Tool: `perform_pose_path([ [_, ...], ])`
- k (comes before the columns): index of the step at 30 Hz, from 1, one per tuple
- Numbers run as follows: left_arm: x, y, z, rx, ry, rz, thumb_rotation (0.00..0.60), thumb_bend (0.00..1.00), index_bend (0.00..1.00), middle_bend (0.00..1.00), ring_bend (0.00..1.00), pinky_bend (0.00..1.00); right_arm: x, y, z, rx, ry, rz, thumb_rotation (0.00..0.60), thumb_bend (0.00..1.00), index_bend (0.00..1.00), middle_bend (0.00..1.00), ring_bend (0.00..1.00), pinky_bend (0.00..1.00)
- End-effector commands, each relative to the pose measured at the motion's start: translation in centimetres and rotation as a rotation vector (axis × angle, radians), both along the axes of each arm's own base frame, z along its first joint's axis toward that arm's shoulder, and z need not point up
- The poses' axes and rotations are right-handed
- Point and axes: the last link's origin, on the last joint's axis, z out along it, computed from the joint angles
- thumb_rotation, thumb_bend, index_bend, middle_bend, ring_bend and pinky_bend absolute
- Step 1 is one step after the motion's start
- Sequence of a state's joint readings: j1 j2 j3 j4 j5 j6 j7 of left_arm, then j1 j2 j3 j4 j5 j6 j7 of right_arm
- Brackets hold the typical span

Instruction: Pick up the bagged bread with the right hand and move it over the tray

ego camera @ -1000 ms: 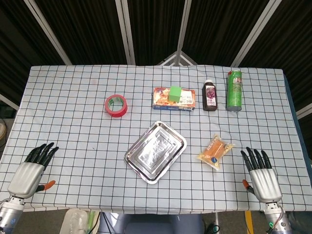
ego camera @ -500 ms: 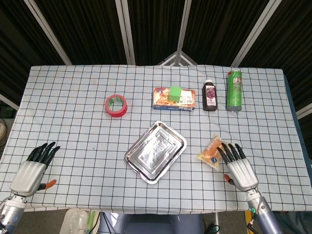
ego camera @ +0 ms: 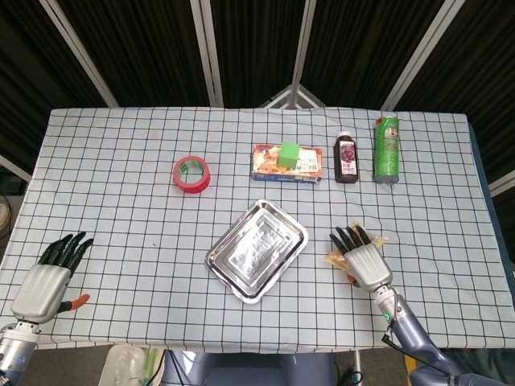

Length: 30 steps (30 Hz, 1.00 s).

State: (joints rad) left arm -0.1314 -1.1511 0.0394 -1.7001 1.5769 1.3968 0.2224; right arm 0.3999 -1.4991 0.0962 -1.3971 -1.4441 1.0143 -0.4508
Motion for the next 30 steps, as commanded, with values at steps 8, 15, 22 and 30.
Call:
perform_pose_path([
  [8, 0.0, 0.0, 0.1, 0.004, -0.002, 0.002, 0.6, 0.08, 0.0, 0.0, 0.0, 0.09, 0.9, -0.6, 0.0, -0.001, 0.032, 0.016, 0.6, 0.49, 0.55, 0.4, 0.32, 0.59],
  [15, 0.0, -0.1, 0.1, 0.001, 0.001, 0.001, 0.6, 0.08, 0.0, 0.0, 0.0, 0.09, 1.1, -0.4, 0.2, -0.009, 0.049, 0.04, 0.6, 0.5, 0.63, 0.47, 0.36, 0.62],
  [22, 0.1, 0.0, -0.1, 0.0, 0.003, 0.0, 0.6, 0.08, 0.0, 0.0, 0.0, 0.09, 4.0, -0.1, 1.2, -0.052, 0.062, 0.152, 0.6, 0.5, 0.63, 0.47, 0.37, 0.62],
  [30, 0.2, 0.0, 0.0, -0.001, -0.002, -0.006, 0.6, 0.08, 0.0, 0.0, 0.0, 0.09, 11.5, -0.7, -0.1, -0.05, 0.057, 0.306, 0.6, 0.5, 0.63, 0.47, 0.38, 0.62],
])
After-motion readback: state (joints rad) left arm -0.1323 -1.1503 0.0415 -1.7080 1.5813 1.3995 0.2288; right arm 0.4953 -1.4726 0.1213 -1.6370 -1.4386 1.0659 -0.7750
